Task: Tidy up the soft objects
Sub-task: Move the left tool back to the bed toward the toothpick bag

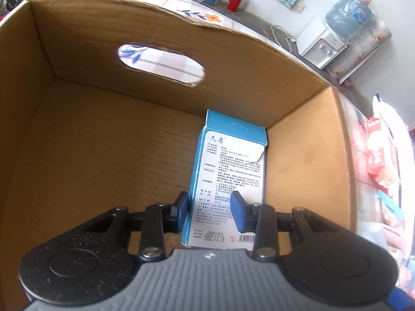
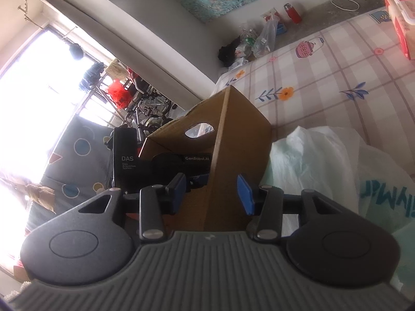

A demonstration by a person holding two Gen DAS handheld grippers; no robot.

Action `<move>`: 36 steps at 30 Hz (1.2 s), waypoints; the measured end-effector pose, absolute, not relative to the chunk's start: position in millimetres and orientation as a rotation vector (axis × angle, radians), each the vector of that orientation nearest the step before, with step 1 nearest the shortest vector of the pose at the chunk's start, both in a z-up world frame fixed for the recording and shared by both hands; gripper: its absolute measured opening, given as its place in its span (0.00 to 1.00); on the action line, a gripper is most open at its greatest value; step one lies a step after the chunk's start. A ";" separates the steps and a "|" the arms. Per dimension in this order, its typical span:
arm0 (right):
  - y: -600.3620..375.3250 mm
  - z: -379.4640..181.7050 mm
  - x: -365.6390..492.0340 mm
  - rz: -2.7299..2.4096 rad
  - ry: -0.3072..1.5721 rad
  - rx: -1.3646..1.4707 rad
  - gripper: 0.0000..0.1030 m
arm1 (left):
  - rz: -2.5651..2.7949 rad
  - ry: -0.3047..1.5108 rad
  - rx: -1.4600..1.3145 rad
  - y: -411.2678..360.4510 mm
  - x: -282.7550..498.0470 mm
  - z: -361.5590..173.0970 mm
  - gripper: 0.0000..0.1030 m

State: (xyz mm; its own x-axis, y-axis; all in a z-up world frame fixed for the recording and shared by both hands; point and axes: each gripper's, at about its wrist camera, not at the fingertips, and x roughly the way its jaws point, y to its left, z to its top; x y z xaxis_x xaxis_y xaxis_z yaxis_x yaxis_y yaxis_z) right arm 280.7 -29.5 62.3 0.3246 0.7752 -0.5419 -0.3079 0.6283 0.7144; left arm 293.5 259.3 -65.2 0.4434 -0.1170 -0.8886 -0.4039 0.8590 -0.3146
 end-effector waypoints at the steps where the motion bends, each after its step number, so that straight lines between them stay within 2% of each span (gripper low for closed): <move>1: -30.3 61.4 279.7 0.755 1.007 0.547 0.43 | 0.192 1.105 -0.525 258.2 292.5 -65.0 0.39; 5: -37.6 63.3 275.7 0.744 1.002 0.552 0.44 | 0.216 1.104 -0.572 264.5 287.0 -62.5 0.46; 7: -42.8 66.1 273.9 0.740 0.994 0.553 0.45 | 0.236 1.081 -0.574 267.1 279.3 -55.9 0.56; 10: -50.5 70.5 270.0 0.732 0.981 0.552 0.48 | 0.245 1.041 -0.561 267.5 274.6 -38.8 0.63; 14: -61.4 73.1 264.9 0.726 0.972 0.559 0.49 | 0.263 0.979 -0.565 273.1 251.3 -9.2 0.66; 21: -91.9 84.1 254.4 0.700 0.926 0.515 0.49 | 0.298 0.835 -0.524 259.9 216.5 53.8 0.68; 26: -138.5 99.2 257.7 0.619 0.866 0.471 0.49 | 0.210 0.751 -0.457 214.9 214.2 91.3 0.68; 31: -198.7 111.2 270.1 0.484 0.810 0.438 0.49 | 0.017 0.792 -0.371 137.6 244.5 104.0 0.66; 36: -264.7 101.9 290.2 0.353 0.816 0.496 0.49 | -0.128 0.885 -0.367 63.1 292.0 88.2 0.62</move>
State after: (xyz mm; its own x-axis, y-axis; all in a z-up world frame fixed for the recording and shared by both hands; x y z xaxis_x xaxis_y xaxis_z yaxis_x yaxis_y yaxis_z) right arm 290.2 -264.7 101.9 0.6380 0.4804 -0.6018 -0.1098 0.8303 0.5464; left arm 292.0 63.1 88.2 0.6300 -0.2597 -0.7319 -0.0410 0.9300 -0.3654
